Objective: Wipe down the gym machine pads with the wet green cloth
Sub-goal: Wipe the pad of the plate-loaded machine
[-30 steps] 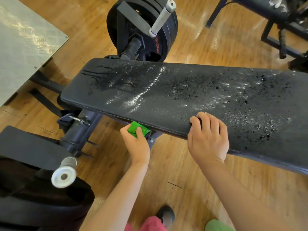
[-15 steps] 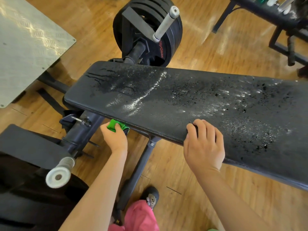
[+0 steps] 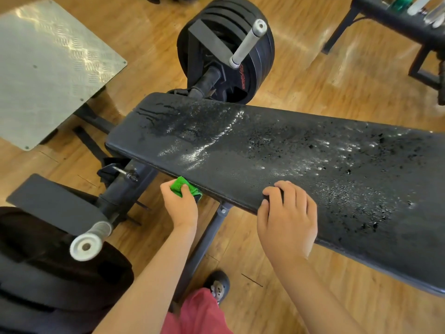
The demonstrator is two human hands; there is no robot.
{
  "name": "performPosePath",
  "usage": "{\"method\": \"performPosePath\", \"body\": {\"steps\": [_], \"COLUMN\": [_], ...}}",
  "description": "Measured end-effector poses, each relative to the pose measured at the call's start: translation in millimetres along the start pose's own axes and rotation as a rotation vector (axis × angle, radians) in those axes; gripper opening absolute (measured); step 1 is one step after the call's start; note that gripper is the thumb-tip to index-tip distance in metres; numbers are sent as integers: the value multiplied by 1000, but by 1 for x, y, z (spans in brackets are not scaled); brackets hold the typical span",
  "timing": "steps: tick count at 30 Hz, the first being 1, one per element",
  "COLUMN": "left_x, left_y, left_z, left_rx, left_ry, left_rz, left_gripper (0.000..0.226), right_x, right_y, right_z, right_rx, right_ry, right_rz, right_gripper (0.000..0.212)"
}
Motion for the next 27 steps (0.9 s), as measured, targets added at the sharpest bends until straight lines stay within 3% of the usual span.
{"method": "performPosePath", "body": {"steps": [5, 10, 18, 27], "left_x": [3, 7, 18, 24], "left_y": [6, 11, 15, 17], "left_z": [0, 0, 0, -1], "left_rx": [-34, -82, -112, -125], "left_ry": [-10, 2, 15, 3], "left_rz": [24, 14, 4, 9], "left_gripper": [13, 13, 12, 14], "right_x": [6, 26, 41, 38], "right_y": [7, 71, 131, 131], "right_z": [6, -15, -110, -119], "right_rx": [214, 339, 125, 62], "right_ry": [46, 101, 468, 434], "right_rz": [-34, 154, 468, 427], "right_gripper": [22, 18, 61, 65]}}
Point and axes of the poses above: each hand's wrist, its own x-axis towards the middle knuckle, its own z-axis out of the back of the hand, y = z × x, the point moved 9 cm from there along x, towards the middle knuckle, and after that the axes turned 8 degrees about -y, right-handed, at the moved point
